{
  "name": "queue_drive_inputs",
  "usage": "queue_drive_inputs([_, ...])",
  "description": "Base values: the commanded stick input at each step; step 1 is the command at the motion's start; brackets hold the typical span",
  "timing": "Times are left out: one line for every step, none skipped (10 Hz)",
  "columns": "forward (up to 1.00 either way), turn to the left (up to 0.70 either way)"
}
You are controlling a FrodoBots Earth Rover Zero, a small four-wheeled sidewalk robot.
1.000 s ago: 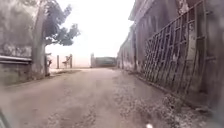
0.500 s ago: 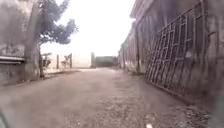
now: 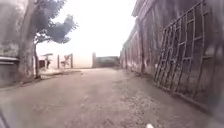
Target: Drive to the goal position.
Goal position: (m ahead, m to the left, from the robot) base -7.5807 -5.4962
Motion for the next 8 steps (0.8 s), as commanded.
queue_drive_inputs([1.00,0.00])
queue_drive_inputs([1.00,0.00])
queue_drive_inputs([1.00,0.00])
queue_drive_inputs([1.00,0.00])
queue_drive_inputs([1.00,0.00])
queue_drive_inputs([1.00,0.00])
queue_drive_inputs([1.00,0.00])
queue_drive_inputs([1.00,0.00])
